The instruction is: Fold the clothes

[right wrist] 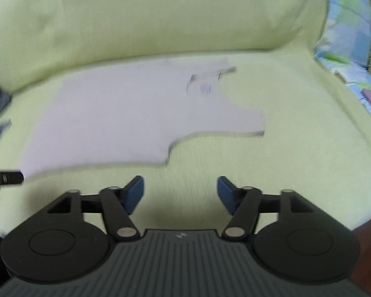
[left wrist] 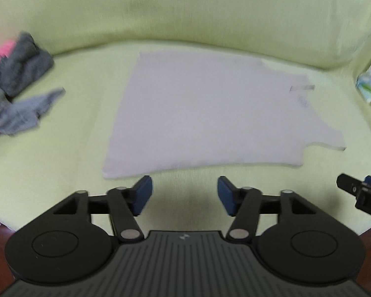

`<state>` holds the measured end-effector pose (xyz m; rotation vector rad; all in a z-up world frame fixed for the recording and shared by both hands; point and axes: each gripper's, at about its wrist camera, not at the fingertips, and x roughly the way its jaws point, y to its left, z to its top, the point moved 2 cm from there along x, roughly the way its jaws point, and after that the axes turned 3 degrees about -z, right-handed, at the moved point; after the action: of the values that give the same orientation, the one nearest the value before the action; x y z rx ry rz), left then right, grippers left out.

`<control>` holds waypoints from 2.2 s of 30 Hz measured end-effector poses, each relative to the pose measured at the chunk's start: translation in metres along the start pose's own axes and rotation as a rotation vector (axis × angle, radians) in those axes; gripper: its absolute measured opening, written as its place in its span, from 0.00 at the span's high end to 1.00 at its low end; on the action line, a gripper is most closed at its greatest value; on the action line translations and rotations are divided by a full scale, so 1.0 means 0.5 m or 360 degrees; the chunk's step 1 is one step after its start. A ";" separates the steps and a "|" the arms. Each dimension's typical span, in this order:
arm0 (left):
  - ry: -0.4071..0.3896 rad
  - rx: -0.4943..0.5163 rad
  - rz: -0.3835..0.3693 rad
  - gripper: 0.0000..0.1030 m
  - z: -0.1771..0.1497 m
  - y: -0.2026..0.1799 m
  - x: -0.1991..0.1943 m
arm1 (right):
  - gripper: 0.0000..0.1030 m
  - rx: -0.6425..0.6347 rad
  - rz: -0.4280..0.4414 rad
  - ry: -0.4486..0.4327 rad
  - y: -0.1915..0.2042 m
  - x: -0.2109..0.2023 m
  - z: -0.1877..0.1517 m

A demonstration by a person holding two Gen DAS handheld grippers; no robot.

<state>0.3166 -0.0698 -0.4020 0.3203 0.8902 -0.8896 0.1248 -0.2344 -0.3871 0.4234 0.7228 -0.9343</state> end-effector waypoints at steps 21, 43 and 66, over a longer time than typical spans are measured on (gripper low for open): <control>-0.0419 -0.0087 0.0050 0.15 -0.018 -0.030 -0.340 | 0.01 0.0039 0.0159 -0.0545 0.038 -0.361 0.003; -0.0497 -0.0071 -0.0159 0.01 0.016 0.014 -0.366 | 0.01 -0.0088 -0.0108 -0.0303 0.091 -0.320 0.032; -0.0414 0.0021 0.0222 0.01 0.023 -0.031 -0.296 | 0.01 -0.0128 0.0162 -0.0244 0.112 -0.220 0.046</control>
<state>0.2643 -0.0064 -0.2774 0.2673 0.6146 -0.7874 0.1378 -0.1556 -0.2905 0.3113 0.5915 -0.8292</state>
